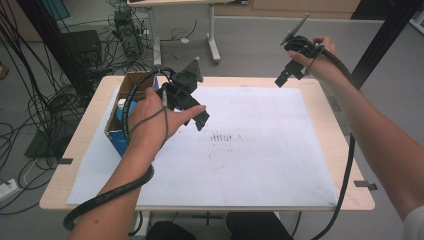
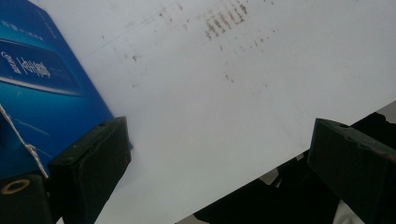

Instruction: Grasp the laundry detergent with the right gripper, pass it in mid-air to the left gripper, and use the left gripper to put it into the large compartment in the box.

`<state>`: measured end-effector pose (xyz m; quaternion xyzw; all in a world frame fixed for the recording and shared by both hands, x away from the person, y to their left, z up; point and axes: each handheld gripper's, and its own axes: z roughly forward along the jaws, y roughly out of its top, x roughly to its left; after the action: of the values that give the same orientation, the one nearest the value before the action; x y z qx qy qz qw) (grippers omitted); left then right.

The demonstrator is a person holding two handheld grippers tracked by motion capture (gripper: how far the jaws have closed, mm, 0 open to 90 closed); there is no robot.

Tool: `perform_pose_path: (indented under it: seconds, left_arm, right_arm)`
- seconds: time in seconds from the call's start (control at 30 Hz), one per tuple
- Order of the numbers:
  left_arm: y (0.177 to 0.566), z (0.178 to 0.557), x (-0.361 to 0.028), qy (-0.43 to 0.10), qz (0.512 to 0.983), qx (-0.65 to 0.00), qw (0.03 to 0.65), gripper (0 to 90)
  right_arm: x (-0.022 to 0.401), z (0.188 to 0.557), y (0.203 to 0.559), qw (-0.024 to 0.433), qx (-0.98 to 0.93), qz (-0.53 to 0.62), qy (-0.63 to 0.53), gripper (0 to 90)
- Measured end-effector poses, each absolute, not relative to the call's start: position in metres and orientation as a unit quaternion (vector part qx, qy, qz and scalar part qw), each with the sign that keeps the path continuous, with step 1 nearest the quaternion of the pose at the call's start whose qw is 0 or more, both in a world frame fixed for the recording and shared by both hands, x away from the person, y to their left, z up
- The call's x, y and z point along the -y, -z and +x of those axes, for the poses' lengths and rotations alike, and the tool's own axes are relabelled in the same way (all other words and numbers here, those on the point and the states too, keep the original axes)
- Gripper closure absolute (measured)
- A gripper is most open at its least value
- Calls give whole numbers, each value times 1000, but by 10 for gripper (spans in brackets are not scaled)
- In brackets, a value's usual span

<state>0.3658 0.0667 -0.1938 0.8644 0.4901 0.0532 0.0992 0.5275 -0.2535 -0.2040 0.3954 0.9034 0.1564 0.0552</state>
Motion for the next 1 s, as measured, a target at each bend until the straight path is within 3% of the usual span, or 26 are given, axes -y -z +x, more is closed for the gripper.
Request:
perform_pose_path:
  seconds: [1.0]
  left_arm:
    - [189,368,-51,-59,874,-472,101,52]
  right_arm:
    - [256,530,201,57,-902,398,-155,51]
